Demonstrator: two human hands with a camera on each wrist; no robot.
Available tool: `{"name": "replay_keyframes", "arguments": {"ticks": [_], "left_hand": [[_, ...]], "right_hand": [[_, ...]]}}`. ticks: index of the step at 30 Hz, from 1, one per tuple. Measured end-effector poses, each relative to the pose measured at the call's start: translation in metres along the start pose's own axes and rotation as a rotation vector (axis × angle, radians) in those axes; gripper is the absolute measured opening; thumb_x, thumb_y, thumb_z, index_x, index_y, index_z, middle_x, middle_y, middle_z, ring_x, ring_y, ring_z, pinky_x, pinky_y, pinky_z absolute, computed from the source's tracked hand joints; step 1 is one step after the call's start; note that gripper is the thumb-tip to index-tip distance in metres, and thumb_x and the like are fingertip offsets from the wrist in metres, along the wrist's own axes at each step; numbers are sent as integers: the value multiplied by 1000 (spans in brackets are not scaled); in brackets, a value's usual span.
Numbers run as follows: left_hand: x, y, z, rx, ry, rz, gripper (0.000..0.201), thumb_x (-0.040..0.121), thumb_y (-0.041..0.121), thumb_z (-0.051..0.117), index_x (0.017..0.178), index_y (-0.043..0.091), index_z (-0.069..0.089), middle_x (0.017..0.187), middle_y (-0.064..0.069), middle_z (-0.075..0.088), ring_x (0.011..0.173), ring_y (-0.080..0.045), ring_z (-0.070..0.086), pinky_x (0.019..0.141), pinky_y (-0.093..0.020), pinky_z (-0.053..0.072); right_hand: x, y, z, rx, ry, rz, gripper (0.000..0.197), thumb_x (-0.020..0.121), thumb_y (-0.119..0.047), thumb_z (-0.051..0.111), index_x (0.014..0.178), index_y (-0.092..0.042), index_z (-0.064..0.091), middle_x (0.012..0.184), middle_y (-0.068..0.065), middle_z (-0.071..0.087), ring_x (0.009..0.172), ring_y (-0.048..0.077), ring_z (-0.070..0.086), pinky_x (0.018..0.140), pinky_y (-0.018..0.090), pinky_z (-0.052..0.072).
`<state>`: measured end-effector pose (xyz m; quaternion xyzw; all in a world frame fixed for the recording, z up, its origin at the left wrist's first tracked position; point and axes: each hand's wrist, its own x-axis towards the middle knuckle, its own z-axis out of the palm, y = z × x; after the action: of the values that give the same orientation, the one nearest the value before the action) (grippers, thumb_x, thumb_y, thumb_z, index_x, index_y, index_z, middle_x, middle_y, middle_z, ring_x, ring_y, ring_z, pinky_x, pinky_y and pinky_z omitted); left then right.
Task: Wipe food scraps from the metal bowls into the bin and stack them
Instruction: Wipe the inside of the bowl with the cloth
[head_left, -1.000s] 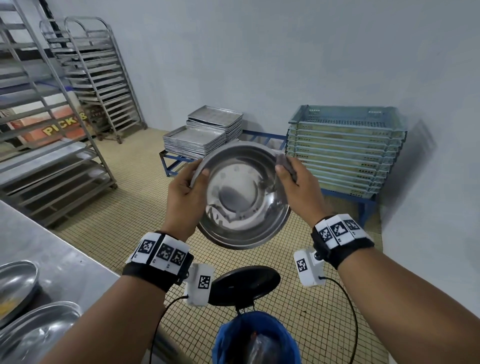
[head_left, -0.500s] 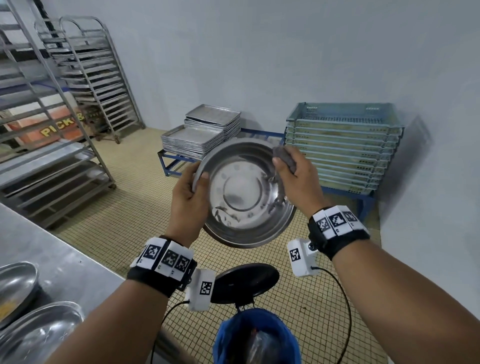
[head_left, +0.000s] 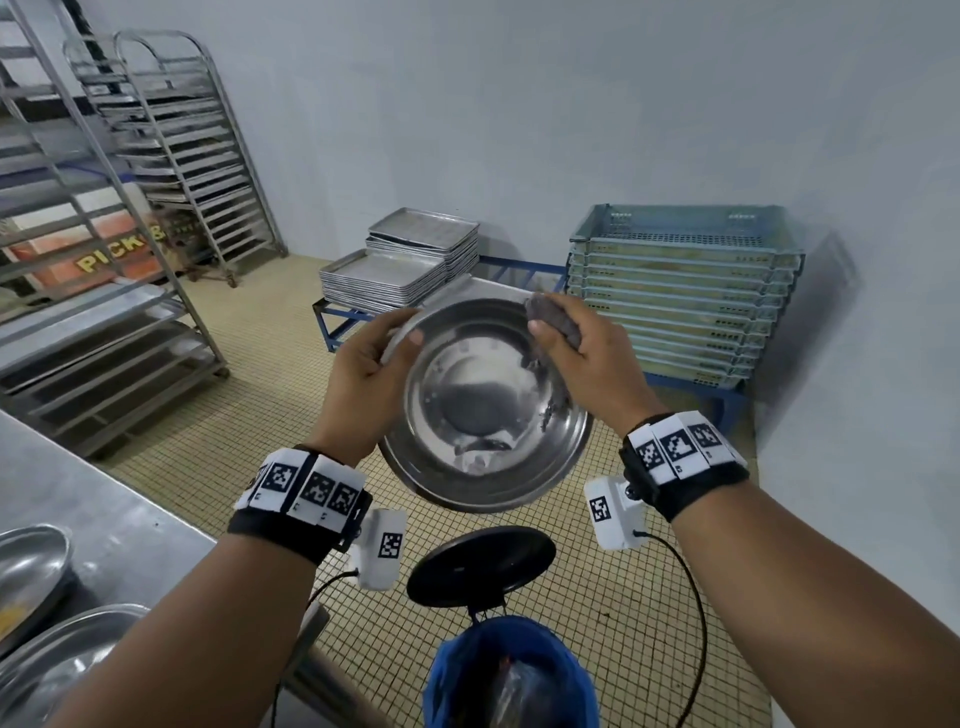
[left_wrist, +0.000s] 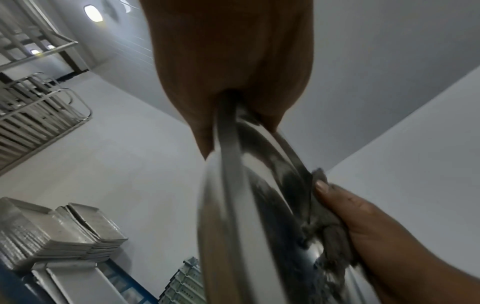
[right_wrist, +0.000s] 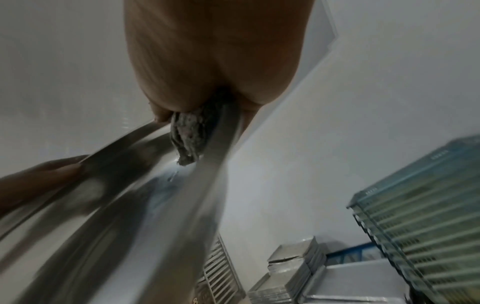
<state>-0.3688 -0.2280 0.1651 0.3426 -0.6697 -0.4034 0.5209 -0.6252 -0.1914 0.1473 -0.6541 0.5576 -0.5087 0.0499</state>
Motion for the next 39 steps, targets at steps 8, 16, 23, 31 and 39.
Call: {"name": "replay_keyframes", "arguments": {"ticks": [8,16,23,31,39], "left_hand": [[-2,-7,12,88,-18,-16,22,102,29,67,122,38,72,115,2,76,101,-22,75,86,-48,64],[-3,-11,2,-73,216,2,15,105,28,63,116,35,70,108,-8,78,96,-33,75,75,-41,63],[-2,-6,-1,124,-70,-10,25,107,28,60,131,28,67,112,-3,75,88,-22,76,72,-36,63],[0,2,-4,61,10,12,21,105,19,63,116,34,72,101,1,78,86,-19,75,74,-34,62],[-5,-2,2,-20,88,-45,22,106,18,60,125,23,71,106,-7,77,87,-23,75,67,-26,59]], "right_hand": [[17,-9,3,-178,-46,-136,45,101,-56,47,133,-27,57,96,-9,72,79,10,66,72,35,59],[-3,6,9,109,32,197,35,103,-41,54,132,-22,59,103,-11,68,89,4,68,83,36,60],[16,-4,-3,-77,-69,-92,33,103,-41,56,133,-27,60,95,-9,71,73,3,65,67,21,53],[9,-4,5,-23,-30,-32,40,103,-45,55,137,-25,57,91,-10,70,71,2,65,65,21,55],[13,-3,10,-72,-35,49,38,104,-52,48,134,-30,55,91,-8,70,74,12,69,69,40,61]]}}
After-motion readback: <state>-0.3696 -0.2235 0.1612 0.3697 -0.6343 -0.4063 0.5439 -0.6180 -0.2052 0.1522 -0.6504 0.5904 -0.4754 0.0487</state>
